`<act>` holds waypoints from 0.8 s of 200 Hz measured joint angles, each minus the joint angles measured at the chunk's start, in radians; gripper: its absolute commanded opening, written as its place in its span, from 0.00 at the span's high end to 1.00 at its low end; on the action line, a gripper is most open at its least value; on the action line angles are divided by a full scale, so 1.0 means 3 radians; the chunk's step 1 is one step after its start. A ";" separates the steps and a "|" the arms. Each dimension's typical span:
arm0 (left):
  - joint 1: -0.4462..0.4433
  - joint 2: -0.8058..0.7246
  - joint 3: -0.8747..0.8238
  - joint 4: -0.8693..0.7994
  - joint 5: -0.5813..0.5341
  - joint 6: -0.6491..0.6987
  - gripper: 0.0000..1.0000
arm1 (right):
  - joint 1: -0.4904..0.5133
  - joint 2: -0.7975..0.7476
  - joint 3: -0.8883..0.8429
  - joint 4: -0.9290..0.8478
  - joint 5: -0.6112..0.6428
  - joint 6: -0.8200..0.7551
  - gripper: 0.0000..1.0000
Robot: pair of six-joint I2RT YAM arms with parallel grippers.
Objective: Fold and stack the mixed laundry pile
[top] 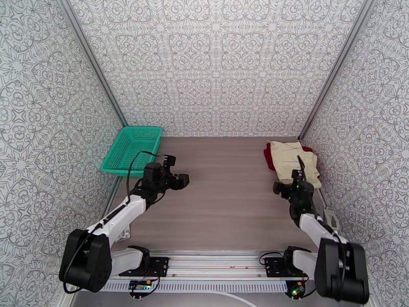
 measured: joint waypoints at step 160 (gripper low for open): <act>0.0759 0.0043 -0.1265 0.1788 -0.1344 0.0815 0.01 | 0.0543 0.0846 0.0206 0.1292 0.0223 -0.0181 0.01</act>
